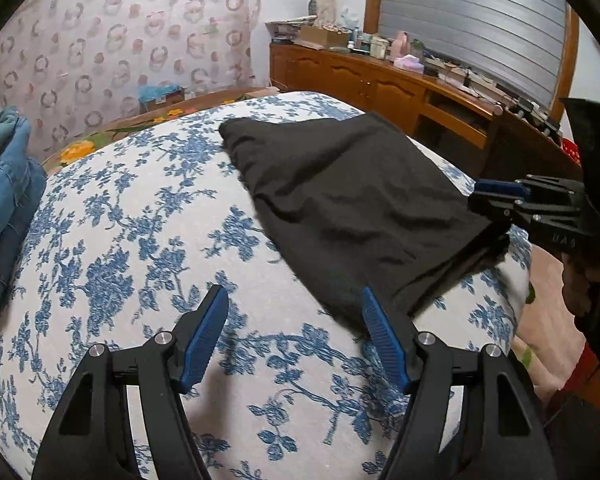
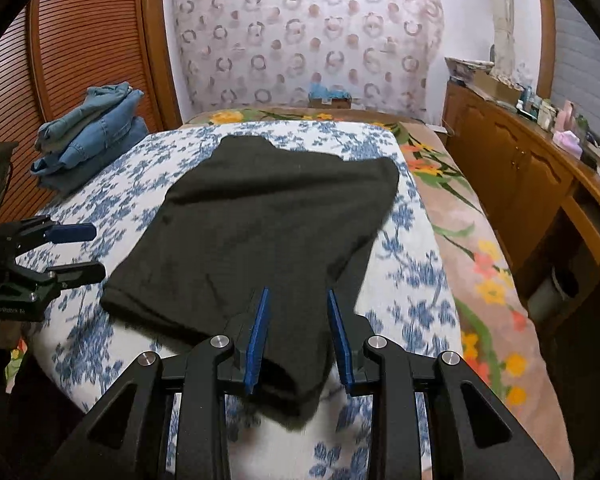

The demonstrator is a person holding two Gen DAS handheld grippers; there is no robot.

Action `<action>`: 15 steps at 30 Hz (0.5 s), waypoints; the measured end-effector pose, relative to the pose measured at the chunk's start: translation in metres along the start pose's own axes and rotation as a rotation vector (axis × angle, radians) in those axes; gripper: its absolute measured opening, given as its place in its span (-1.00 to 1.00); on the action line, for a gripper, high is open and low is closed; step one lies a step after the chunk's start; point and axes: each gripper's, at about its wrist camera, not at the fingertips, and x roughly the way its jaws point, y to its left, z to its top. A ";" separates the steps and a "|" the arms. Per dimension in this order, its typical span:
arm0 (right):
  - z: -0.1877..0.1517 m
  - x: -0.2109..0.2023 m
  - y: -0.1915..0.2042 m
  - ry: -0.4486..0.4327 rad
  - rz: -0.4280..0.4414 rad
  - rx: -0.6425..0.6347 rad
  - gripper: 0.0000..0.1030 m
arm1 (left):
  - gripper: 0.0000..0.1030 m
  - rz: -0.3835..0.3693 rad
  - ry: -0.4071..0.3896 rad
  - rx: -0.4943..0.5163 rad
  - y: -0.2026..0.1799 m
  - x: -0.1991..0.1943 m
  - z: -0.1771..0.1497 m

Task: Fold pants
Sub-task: 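Close the left gripper on the end of the folded garment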

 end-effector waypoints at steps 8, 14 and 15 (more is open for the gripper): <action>-0.003 0.000 0.005 0.010 0.002 0.014 -0.40 | -0.06 -0.060 0.021 0.040 -0.013 0.002 -0.005; -0.005 0.004 0.008 0.019 -0.002 0.011 -0.40 | -0.19 -0.104 0.021 0.051 -0.022 0.000 -0.003; -0.006 0.005 0.008 0.019 -0.002 0.012 -0.40 | -0.19 -0.116 0.026 0.051 -0.025 0.002 -0.002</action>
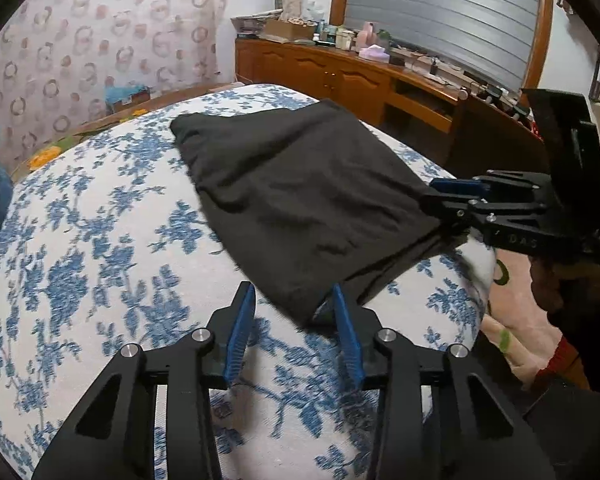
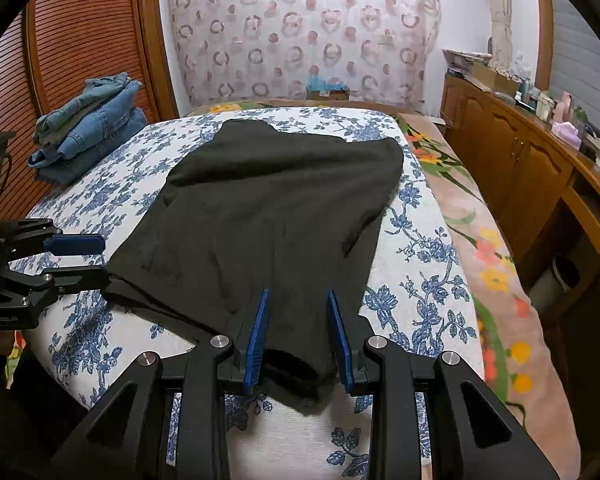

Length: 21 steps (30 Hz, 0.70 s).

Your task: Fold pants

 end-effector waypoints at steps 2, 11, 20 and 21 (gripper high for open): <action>-0.001 0.000 0.000 0.000 -0.001 0.000 -0.40 | -0.20 -0.009 0.008 0.011 -0.004 0.006 0.002; -0.008 -0.002 -0.002 0.011 0.007 0.002 -0.40 | -0.73 -0.013 -0.029 0.012 -0.009 0.000 0.004; -0.012 -0.012 -0.003 0.003 0.017 -0.005 -0.40 | -0.74 0.003 -0.012 0.027 -0.014 -0.010 -0.006; -0.013 -0.013 -0.004 0.004 0.019 -0.001 -0.40 | -0.74 0.003 -0.003 0.020 -0.013 -0.007 -0.008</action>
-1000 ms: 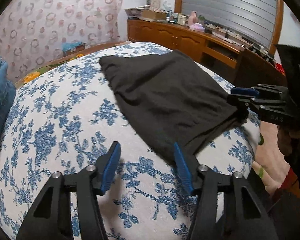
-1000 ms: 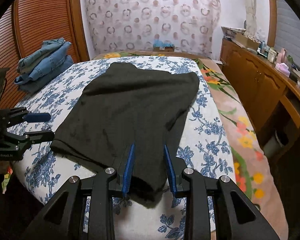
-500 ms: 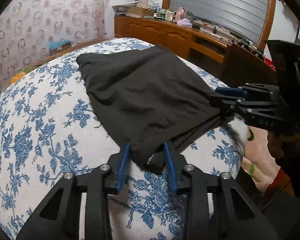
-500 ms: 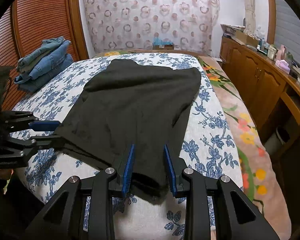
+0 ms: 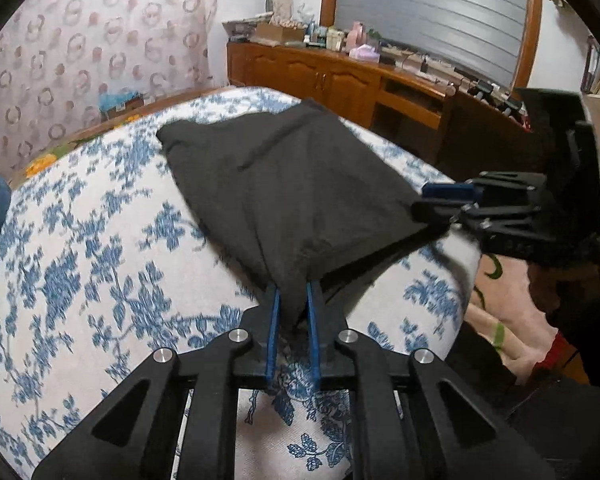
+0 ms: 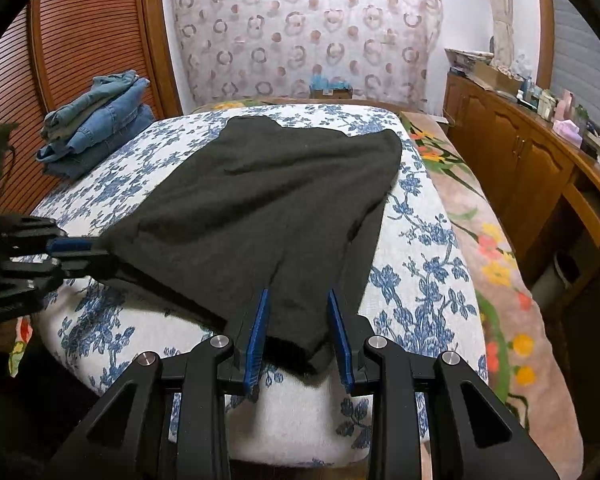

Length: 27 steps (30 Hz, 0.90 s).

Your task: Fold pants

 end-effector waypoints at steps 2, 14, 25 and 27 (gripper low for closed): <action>-0.003 -0.003 -0.003 0.000 0.004 0.008 -0.40 | -0.74 0.001 0.010 -0.008 0.001 0.004 -0.001; -0.008 -0.010 -0.006 -0.005 0.031 0.032 -0.67 | -0.70 0.014 0.020 -0.012 -0.001 0.006 -0.001; -0.015 -0.021 -0.001 -0.011 0.016 -0.003 -0.86 | -0.66 0.011 0.021 -0.018 0.002 0.008 -0.002; -0.015 -0.016 -0.004 0.006 0.008 0.011 -0.86 | -0.59 0.018 0.023 -0.019 0.002 0.008 -0.002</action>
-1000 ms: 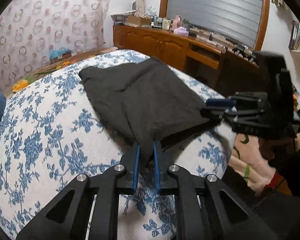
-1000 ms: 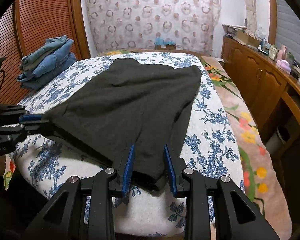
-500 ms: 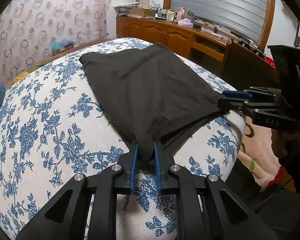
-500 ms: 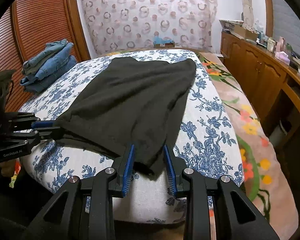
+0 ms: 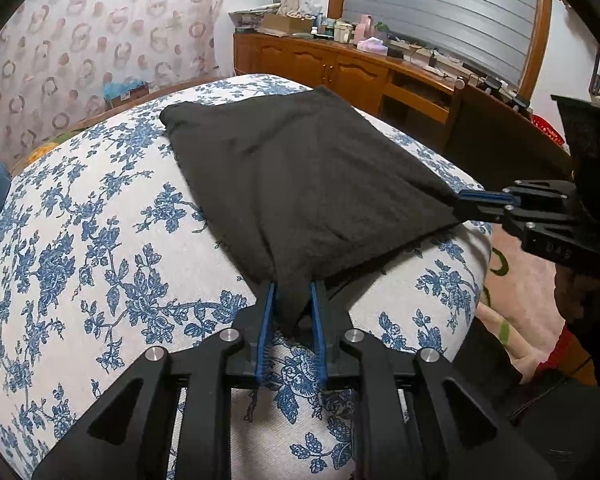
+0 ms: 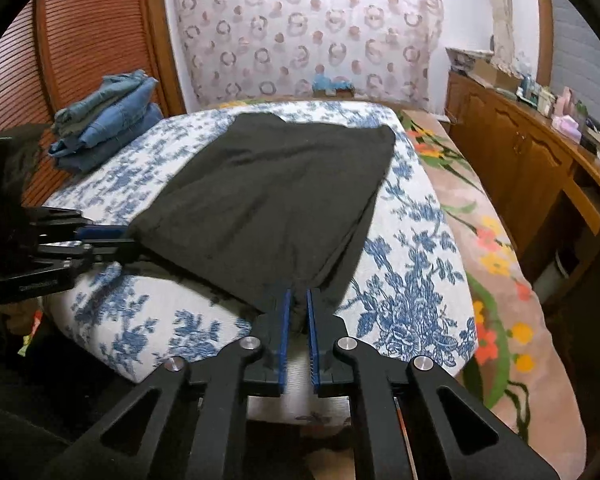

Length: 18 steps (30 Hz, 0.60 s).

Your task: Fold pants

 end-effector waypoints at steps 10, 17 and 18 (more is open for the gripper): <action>0.005 -0.005 -0.006 -0.045 -0.012 0.052 -0.56 | 0.02 0.022 -0.071 -0.029 0.008 -0.018 0.009; 0.007 -0.003 -0.009 -0.067 -0.007 0.066 -0.49 | 0.03 0.056 -0.137 -0.066 0.020 -0.027 0.023; 0.006 -0.003 -0.008 -0.068 -0.007 0.067 -0.44 | 0.03 0.062 -0.133 -0.071 0.022 -0.025 0.025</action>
